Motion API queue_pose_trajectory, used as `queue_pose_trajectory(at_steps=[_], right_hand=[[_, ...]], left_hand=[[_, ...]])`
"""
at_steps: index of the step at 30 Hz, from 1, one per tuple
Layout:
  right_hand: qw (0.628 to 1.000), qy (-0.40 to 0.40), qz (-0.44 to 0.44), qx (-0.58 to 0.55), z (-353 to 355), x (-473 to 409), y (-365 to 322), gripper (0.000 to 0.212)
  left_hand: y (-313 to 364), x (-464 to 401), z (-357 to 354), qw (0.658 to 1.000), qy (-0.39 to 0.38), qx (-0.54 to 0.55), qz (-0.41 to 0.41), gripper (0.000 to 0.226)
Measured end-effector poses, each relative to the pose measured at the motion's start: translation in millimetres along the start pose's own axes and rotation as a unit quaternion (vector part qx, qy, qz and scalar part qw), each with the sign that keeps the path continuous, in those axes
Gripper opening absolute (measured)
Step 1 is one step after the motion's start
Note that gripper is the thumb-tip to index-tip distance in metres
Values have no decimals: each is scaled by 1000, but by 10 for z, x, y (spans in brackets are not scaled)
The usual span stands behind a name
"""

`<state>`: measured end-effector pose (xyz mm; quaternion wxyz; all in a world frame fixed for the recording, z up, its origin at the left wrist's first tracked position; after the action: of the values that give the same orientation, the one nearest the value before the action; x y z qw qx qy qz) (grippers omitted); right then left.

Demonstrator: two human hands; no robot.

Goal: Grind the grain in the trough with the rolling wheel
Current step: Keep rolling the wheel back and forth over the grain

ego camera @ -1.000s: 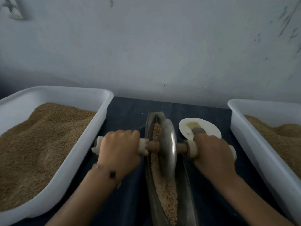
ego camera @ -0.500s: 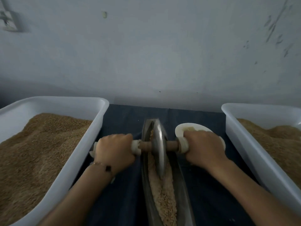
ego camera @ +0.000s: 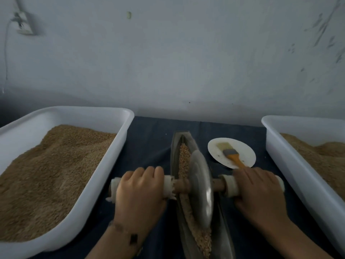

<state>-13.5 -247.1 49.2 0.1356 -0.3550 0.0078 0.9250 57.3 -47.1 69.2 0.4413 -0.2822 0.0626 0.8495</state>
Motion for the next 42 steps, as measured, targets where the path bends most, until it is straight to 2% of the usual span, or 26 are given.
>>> queue_pose_trajectory(at_steps=[2,6,8,12,16,19,22,26,28,31,33,35,38,42], right_hand=[[1000,10,7,-2,51,44,3,52],[1000,-6,13,-7,-23,-156,-61,40],[999,-30,14,-8,-111,-340,-100,37],[995,-88,44,11,-313,-574,-250,36],[988,-145,55,14,-482,-616,-321,18],[990,-130,57,14,-408,-571,-296,19],[993,-105,50,13,-274,-459,-225,30],[997,-70,33,24,-98,-331,-66,40],[998,-34,51,18,11,-256,-78,37],[996,7,83,14,65,-159,-139,30],[996,-27,78,25,-28,-268,-139,31],[990,-107,50,76,-229,-451,-102,27],[972,-227,-11,62,-543,-744,12,14],[958,-281,-33,41,-719,-964,33,9]], left_hand=[[55,61,43,1000,-2,2,-9,33],[-38,-22,-98,998,-42,40,3,35],[-163,-145,-210,997,-79,7,13,28],[-360,-299,-422,994,-105,14,36,21],[-392,-410,-417,996,-77,-5,42,20],[-354,-373,-366,997,-71,-9,29,16],[-280,-272,-238,998,-57,-31,-7,31],[-279,-125,-129,995,-71,-62,15,35],[-233,-27,-137,995,-75,-69,18,34],[-209,54,-183,997,-77,-22,19,33],[-319,23,-255,994,-93,-36,50,23],[-459,-62,-356,988,-129,-42,73,20],[-596,-331,-465,984,-147,-44,87,18],[-719,-575,-513,983,-145,-46,103,24]])
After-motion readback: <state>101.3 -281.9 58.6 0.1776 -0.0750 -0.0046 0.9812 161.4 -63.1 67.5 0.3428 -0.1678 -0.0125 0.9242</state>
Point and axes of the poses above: each hand's wrist, its own x-axis away from the middle knuckle, its own z-axis out of the back of the hand, y = z × x, the point moved 8 cm from there along -x, towards the middle knuckle, and after that the axes turned 14 degrees about -z, right-handed, at the moved point
